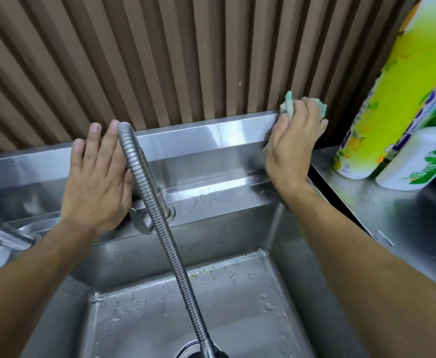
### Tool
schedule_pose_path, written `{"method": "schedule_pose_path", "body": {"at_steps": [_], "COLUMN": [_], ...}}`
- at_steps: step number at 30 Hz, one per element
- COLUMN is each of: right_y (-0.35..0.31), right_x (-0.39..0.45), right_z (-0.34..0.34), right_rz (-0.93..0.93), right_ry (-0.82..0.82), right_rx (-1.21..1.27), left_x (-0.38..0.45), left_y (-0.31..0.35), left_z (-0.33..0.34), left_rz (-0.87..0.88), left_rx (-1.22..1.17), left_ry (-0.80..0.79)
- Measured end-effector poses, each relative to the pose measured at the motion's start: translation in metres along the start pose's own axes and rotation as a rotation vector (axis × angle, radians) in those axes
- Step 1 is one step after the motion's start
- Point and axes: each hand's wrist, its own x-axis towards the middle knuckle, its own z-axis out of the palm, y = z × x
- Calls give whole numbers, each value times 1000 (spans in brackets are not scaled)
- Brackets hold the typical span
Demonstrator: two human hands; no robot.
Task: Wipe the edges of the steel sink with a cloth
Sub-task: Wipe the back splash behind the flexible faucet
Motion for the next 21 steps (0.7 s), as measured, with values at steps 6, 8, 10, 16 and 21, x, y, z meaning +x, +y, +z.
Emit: {"method": "schedule_pose_path", "body": {"at_steps": [6, 8, 10, 16, 21], "right_y": [-90, -75, -46, -21, -94], "right_x": [-93, -84, -57, -13, -86], "right_z": [24, 22, 12, 5, 29], "right_rz": [-358, -620, -575, 128, -162], "right_ry": [-253, -348, -355, -72, -213], "right_rx": [57, 17, -13, 25, 104], "left_x": [-2, -2, -3, -4, -6], "left_y": [-1, -4, -6, -8, -11], "left_z": [5, 6, 8, 16, 15], "left_rz": [10, 27, 41, 79, 83], "left_rx": [-11, -36, -47, -122, -145], "left_ry": [15, 30, 33, 104, 117]}}
